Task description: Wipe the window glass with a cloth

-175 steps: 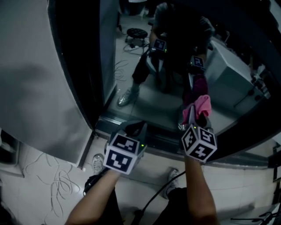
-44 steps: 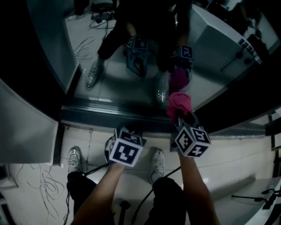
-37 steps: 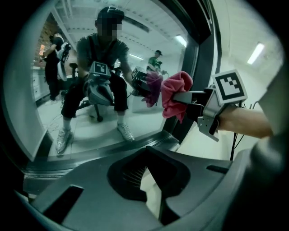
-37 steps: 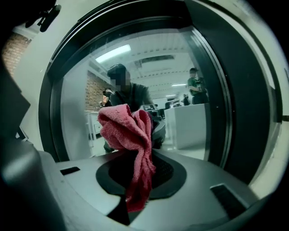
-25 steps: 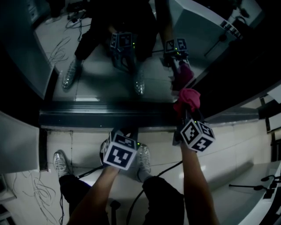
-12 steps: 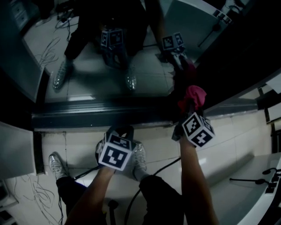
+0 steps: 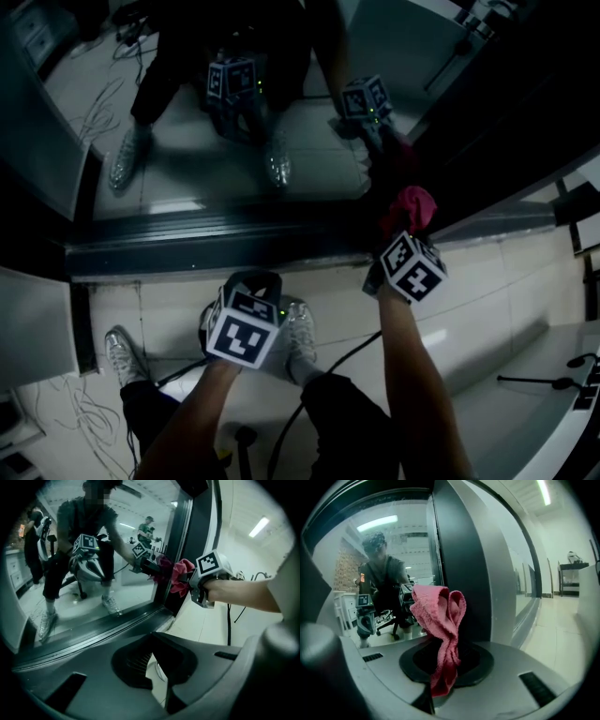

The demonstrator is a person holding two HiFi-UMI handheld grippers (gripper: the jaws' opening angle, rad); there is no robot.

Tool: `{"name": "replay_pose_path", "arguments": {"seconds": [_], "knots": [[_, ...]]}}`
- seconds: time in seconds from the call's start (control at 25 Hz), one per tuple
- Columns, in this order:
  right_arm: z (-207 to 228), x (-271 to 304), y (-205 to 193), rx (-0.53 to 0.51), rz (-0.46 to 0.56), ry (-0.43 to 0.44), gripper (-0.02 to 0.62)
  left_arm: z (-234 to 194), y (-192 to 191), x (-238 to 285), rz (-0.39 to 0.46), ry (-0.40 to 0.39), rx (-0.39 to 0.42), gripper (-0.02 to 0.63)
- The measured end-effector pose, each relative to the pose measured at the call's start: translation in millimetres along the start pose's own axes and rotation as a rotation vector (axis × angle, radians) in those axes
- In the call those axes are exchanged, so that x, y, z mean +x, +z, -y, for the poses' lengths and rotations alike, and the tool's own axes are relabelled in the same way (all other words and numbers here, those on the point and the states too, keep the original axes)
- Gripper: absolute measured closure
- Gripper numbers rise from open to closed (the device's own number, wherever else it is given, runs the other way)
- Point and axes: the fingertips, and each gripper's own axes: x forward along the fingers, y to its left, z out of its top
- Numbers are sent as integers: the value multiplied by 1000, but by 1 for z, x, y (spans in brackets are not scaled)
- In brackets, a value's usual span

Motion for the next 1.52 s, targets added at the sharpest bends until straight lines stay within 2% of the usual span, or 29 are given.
{"name": "replay_pose_path", "arguments": {"seconds": [0.2,0.48,0.68,1.08,1.52], "knots": [[-10,10,-5,-9,-15,32,535,-10,-2,-2,-5,-9,-20,600],[-43,3,-13,-102,-25,181,535,-24,-2,-17,7,4,-52,600],[-73,-9,-18,-133,-34,250,535,-38,-5,-31,20,16,-100,600],[-172,-41,-40,-181,-51,393,534,-87,-35,-82,52,72,-213,600],[-274,-80,-60,-215,-68,529,534,-126,-54,-139,97,135,-244,600]]}}
